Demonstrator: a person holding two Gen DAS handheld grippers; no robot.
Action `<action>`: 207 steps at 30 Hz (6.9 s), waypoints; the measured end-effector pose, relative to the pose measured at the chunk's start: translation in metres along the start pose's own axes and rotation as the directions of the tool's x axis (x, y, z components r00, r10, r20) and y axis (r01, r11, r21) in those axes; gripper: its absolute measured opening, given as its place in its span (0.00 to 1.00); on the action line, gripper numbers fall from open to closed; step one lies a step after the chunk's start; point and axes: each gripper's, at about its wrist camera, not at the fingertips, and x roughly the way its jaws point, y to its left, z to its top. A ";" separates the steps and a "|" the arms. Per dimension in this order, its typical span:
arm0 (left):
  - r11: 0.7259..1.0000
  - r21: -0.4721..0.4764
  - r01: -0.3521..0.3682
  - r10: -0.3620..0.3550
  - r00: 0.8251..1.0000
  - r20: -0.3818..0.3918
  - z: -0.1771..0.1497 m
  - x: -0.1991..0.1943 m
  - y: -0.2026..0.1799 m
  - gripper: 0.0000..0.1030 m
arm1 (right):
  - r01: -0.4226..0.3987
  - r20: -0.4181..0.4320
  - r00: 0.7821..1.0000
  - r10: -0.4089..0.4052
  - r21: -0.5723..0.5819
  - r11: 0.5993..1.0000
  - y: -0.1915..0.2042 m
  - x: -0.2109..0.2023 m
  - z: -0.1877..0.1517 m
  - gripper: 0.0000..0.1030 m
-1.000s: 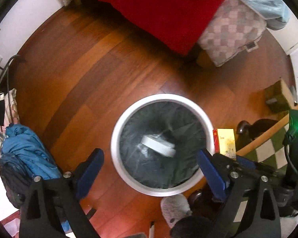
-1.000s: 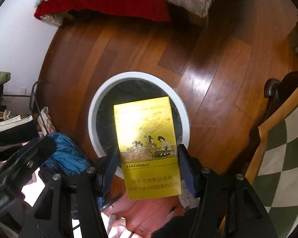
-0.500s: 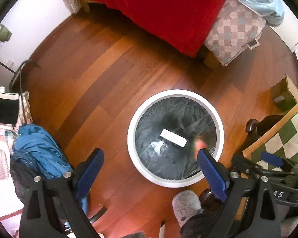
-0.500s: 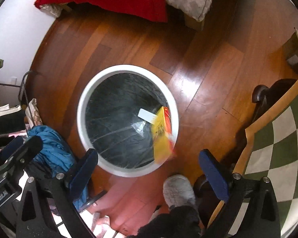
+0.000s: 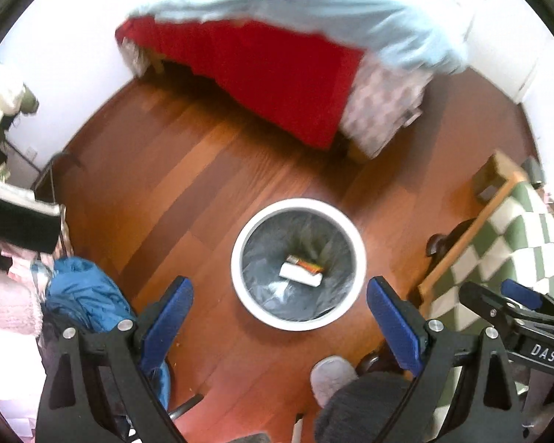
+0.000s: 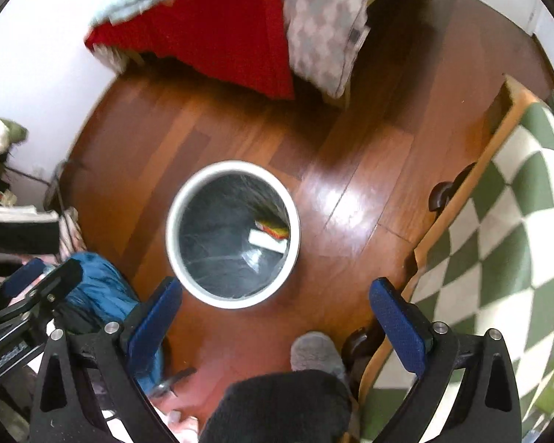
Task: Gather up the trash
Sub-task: 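Open the left gripper while the right opens, dropping both items into the bin, then grasp the green capsule box with the left gripper while the right grasps the milk carton, then carry the green box and milk carton over the trash bin, then open both grippers to drop the box and carton into the bin, then move both tools back over the table, then grasp the panda snack bag with the left gripper while the right grasps the orange peel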
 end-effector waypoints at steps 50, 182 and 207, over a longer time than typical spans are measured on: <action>0.659 0.688 0.306 -0.167 0.950 -0.263 -0.211 -0.047 -0.522 0.96 | 0.150 0.085 0.931 -0.356 0.798 0.584 -0.469 -0.234 -0.362 0.55; 0.947 0.305 0.096 -0.159 0.969 0.187 -0.093 -0.120 -0.206 0.94 | -0.019 0.363 0.925 -0.116 0.348 0.937 -0.188 -0.261 -0.195 0.96; 0.529 0.837 0.139 -0.222 0.975 -0.021 -0.269 -0.076 -0.562 0.94 | 0.061 0.115 0.924 -0.364 0.896 0.439 -0.544 -0.220 -0.435 0.21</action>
